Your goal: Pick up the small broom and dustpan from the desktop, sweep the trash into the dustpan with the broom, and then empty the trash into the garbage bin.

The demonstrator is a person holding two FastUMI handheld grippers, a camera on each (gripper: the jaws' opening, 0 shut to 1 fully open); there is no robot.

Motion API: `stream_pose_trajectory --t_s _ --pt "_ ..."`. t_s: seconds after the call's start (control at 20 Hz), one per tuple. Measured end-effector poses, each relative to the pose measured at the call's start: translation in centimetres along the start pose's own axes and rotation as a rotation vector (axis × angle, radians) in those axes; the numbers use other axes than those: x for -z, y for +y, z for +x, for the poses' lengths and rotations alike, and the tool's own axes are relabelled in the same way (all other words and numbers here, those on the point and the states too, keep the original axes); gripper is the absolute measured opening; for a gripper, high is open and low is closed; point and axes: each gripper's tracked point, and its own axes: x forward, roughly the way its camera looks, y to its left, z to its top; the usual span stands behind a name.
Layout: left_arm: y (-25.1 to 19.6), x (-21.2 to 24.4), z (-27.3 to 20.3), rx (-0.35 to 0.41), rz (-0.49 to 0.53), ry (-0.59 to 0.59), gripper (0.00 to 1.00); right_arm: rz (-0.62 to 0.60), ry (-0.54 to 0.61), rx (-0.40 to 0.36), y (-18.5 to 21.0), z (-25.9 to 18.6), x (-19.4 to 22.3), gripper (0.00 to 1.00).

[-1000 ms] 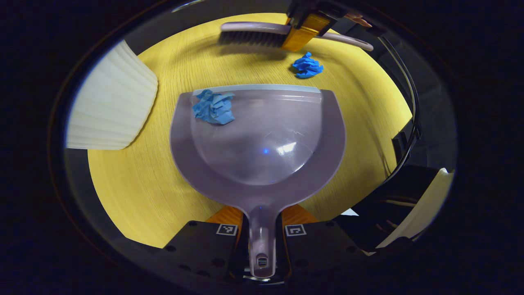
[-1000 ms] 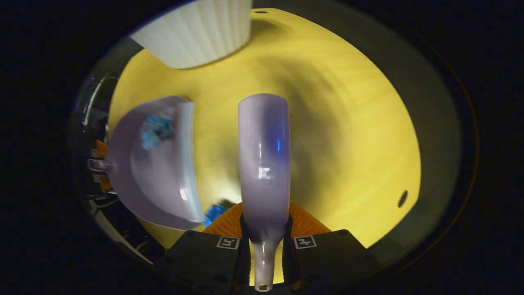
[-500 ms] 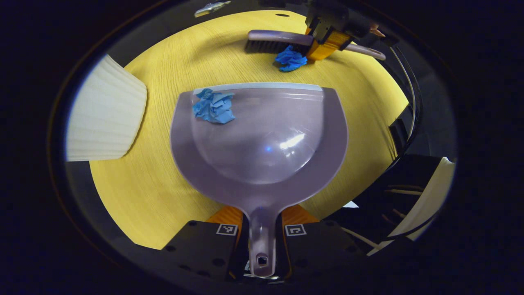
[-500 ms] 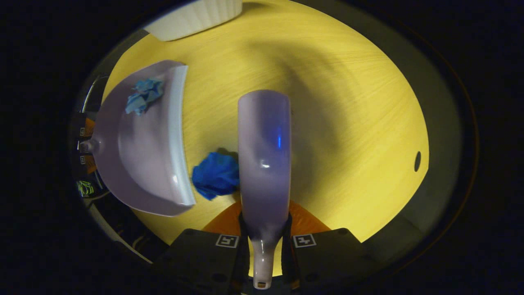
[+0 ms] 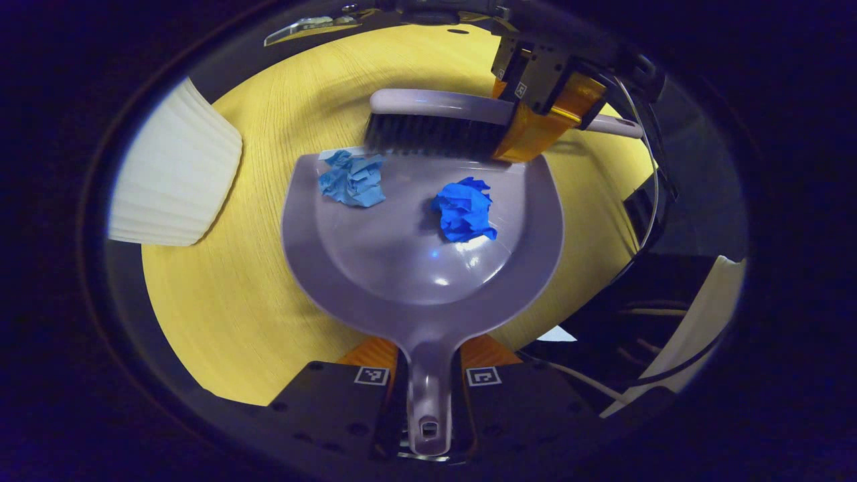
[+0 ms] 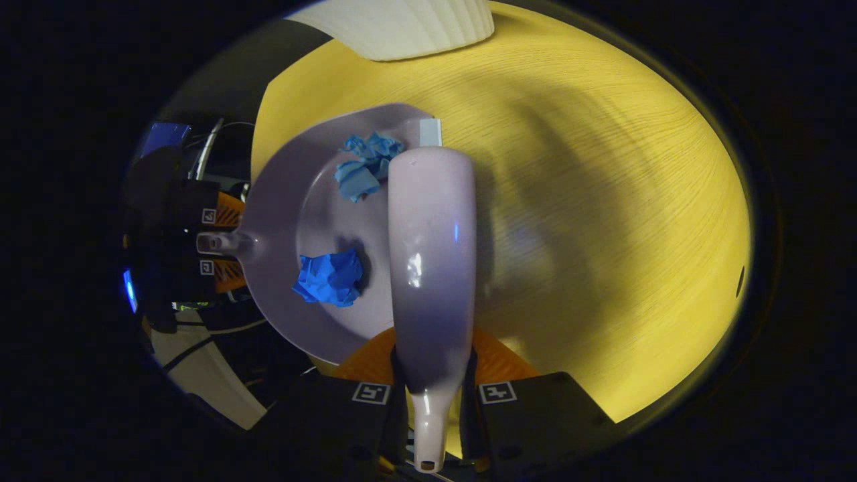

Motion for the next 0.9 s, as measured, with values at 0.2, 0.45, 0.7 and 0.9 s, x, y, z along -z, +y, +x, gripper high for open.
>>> stream_pose_trajectory --t_s 0.2,0.45,0.7,0.9 --pt "-0.7 -0.1 -1.2 -0.007 -0.067 -0.106 0.27 0.062 -0.232 0.104 -0.8 -2.7 -0.8 0.34" --pt "-2.7 -0.2 -4.7 -0.036 -0.218 -0.363 0.25 0.281 -0.758 0.076 1.0 -14.0 -2.1 0.33" --pt "-0.4 -2.0 -10.8 -0.171 -0.210 -0.597 0.25 0.423 -1.215 0.137 -3.1 -24.1 -0.7 0.33" --pt "6.0 -3.6 -15.6 -0.331 -0.191 -0.666 0.25 0.467 -1.361 0.194 -6.8 -28.4 2.7 0.32"
